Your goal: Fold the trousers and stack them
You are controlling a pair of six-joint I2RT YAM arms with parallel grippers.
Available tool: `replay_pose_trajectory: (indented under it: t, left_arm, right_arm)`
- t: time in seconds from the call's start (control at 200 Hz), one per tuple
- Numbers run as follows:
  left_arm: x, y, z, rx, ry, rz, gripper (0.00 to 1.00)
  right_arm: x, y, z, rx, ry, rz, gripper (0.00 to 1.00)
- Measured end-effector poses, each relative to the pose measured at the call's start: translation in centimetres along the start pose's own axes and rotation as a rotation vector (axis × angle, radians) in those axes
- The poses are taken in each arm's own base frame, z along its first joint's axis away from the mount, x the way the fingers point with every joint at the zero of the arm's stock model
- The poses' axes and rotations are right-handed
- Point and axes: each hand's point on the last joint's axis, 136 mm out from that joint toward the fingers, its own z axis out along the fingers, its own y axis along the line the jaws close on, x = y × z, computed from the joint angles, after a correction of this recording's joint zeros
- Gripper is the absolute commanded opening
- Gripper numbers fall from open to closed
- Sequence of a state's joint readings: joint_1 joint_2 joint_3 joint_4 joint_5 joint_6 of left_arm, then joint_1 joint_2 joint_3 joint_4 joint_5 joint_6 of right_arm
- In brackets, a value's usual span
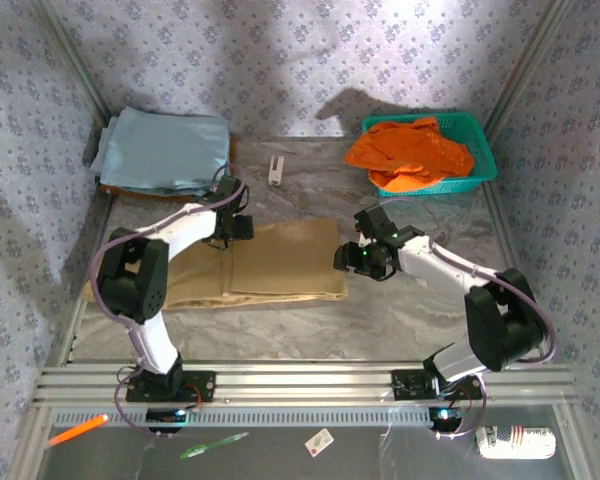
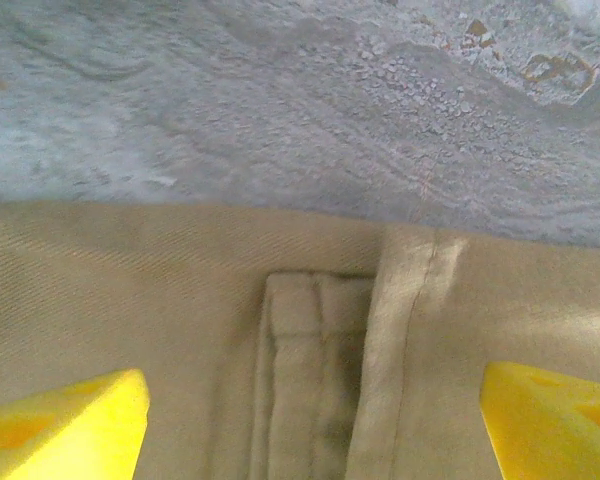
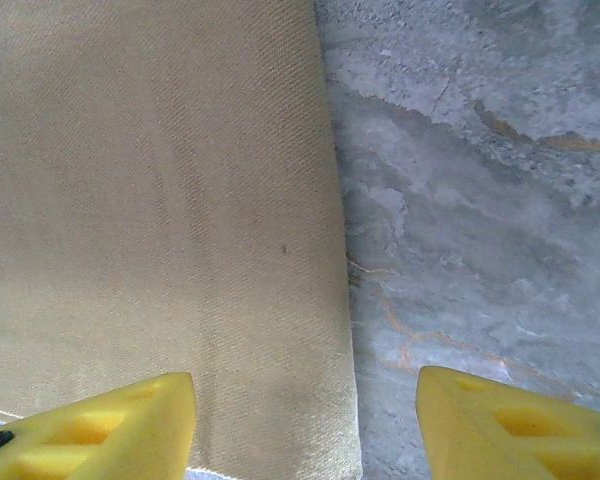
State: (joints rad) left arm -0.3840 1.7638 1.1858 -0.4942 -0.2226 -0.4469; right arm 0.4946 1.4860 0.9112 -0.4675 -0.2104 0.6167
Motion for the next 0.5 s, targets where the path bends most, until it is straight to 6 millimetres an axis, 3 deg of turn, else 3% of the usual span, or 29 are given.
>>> replay_pose_trajectory:
  t: [0.24,0.365,0.5]
  left_arm:
    - [0.0,3.7,-7.2,0.044,-0.139,-0.152,0.87]
    - [1.4,5.9,-8.6,0.045,-0.16,-0.22,0.89]
    - [2.6,6.7,-9.7,0.052,-0.154,-0.239,0.89]
  right_arm:
    - [0.4,-0.6,4.3,-0.044,0.121,0.019,0.51]
    - [0.4,-0.2,4.9,-0.051,0.134,0.004,0.51]
    - [0.4,0.7,5.2,-0.087,0.136,-0.008,0.45]
